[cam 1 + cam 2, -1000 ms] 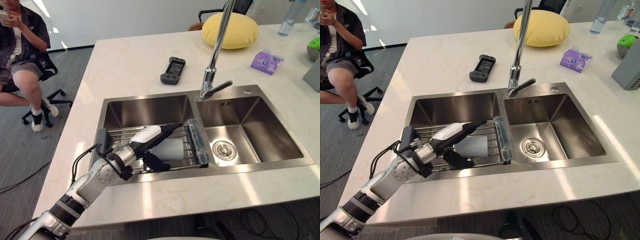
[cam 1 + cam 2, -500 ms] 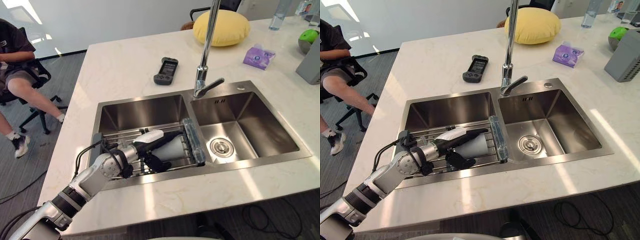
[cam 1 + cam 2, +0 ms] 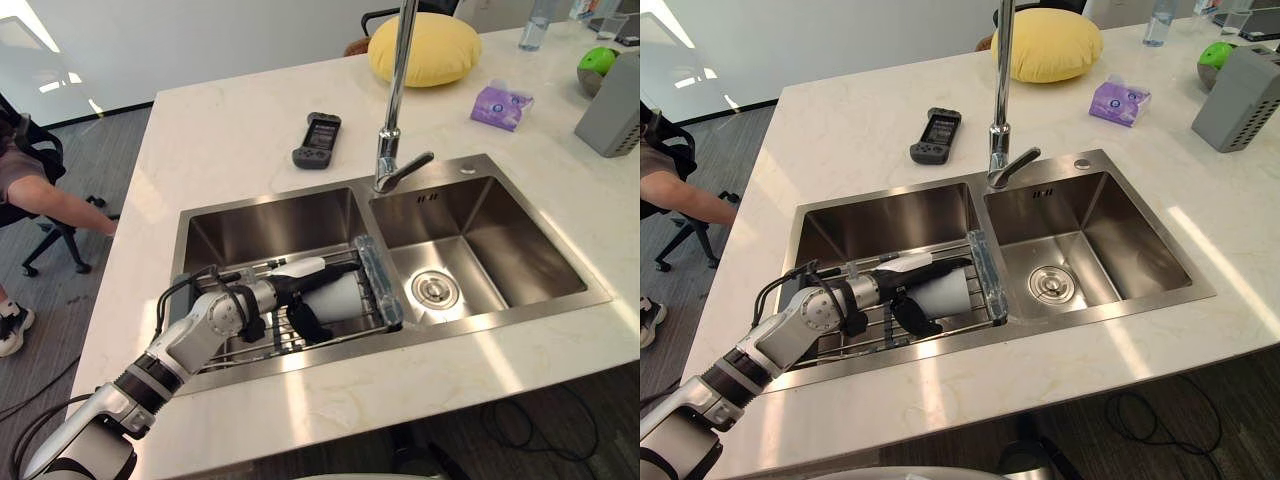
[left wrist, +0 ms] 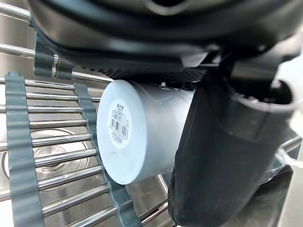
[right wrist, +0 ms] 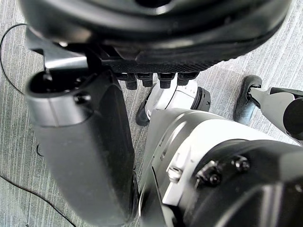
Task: Walk over to the sink, pick up the cup, carry it to the dishwasher, place the cup inside the dishwasher, then close the dishwasher door
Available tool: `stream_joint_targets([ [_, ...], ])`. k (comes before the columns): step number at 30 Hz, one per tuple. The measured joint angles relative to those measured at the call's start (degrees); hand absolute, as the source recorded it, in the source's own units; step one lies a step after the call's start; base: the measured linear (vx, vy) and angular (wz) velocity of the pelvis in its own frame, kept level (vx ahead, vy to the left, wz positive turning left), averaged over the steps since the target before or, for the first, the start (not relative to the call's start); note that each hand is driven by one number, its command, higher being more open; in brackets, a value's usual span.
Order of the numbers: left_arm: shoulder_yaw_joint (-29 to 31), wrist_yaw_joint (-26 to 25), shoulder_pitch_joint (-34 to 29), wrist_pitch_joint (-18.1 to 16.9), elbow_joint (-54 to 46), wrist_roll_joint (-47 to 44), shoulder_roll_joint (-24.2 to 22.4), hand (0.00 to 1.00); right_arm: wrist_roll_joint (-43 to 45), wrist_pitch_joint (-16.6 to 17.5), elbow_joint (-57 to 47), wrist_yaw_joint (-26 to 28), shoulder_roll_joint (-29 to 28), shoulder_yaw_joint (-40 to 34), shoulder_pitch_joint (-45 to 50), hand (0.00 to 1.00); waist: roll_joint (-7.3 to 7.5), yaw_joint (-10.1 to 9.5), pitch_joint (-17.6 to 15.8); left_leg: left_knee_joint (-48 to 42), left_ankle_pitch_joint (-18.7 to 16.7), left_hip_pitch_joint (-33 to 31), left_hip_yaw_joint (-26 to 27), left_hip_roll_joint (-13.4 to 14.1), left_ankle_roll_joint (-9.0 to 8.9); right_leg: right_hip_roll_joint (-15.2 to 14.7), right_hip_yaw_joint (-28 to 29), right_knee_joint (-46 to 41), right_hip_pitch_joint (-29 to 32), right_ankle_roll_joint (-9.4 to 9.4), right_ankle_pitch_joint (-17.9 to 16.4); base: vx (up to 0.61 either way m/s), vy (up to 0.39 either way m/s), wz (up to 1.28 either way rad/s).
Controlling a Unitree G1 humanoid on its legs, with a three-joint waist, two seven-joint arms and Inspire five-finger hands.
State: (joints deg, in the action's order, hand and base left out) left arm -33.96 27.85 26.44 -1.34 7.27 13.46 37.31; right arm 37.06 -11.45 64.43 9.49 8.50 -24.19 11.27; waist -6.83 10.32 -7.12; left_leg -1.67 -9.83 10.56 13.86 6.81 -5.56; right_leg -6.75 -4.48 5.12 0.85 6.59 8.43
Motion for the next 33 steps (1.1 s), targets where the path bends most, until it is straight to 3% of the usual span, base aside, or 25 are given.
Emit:
stream_joint_targets([
  [1,-0.1,0.8,0.4,0.6,0.6,0.3,-0.3,0.00,0.0,0.0,0.0,0.0,0.0,0.0,0.0,1.00,0.00,0.14,0.0,0.0,0.0,0.0,0.1,0.0,-0.01,0.0,0.1,0.0,0.0,0.00,0.0,-0.04,-0.039,-0.04],
  [9,-0.2,3.3,5.5,3.3,2.1,10.5,-2.6,0.00,0.3,0.4,-0.5,-0.9,0.1,2.5,-0.2,1.00,0.00,1.75,0.0,-0.1,-0.1,0.2,0.7,0.2,-0.17,0.3,0.7,0.0,0.1,0.06,0.1,-0.04,-0.038,-0.04],
  [14,-0.3,2.8,5.7,3.2,2.9,11.3,-3.3,0.00,2.1,0.5,-0.5,-1.1,0.4,3.5,0.0,1.00,-0.37,1.98,-0.2,-0.2,-0.2,0.4,0.9,0.3,-0.23,0.5,0.9,0.0,0.1,0.07,0.1,-0.04,-0.039,-0.03],
  [22,-1.3,-12.4,1.3,-2.6,4.9,10.4,-3.3,0.00,2.1,1.1,-0.6,-0.9,1.5,5.0,0.0,1.00,-0.85,1.76,-0.4,-0.6,-0.1,-0.2,-0.3,0.3,-0.21,0.2,-0.2,0.0,-0.2,0.06,0.1,-0.03,-0.029,0.07],
  [26,3.5,-20.3,-5.5,-6.7,2.8,5.1,-3.2,0.00,2.0,1.1,-1.7,-0.8,1.9,6.0,0.2,1.00,-1.06,1.71,-0.6,-0.8,0.1,-1.5,-2.5,0.3,-0.13,-0.2,-2.3,-0.2,-0.3,0.02,-0.1,-0.02,-0.034,0.24],
  [28,7.3,-22.0,-10.1,-6.9,0.3,3.7,-3.2,0.00,1.5,1.0,-2.1,-0.7,2.2,6.4,0.2,1.00,-1.15,1.20,-0.9,-1.1,0.3,-1.9,-3.7,0.4,-0.15,-0.4,-3.6,-0.2,-0.7,-0.01,-0.3,0.00,-0.033,0.37],
  [31,14.4,-24.1,-17.1,-7.6,-5.5,1.6,-3.3,0.00,0.4,0.9,-2.2,-0.5,2.9,6.5,0.6,1.00,-0.87,-1.57,-1.0,-1.1,1.0,-3.4,-6.4,0.5,-0.21,-0.6,-6.3,-0.2,-1.0,-0.14,-0.7,0.00,-0.044,0.47],
  [33,22.5,-25.6,-22.3,-8.0,-10.1,-0.6,-3.3,0.00,-2.1,1.1,-2.3,0.7,3.8,6.5,0.3,1.00,-0.84,-3.91,-1.1,-1.4,1.6,-4.7,-9.1,0.6,-0.16,-0.9,-9.2,-0.2,-1.4,-0.34,-0.8,0.00,-0.040,0.56],
])
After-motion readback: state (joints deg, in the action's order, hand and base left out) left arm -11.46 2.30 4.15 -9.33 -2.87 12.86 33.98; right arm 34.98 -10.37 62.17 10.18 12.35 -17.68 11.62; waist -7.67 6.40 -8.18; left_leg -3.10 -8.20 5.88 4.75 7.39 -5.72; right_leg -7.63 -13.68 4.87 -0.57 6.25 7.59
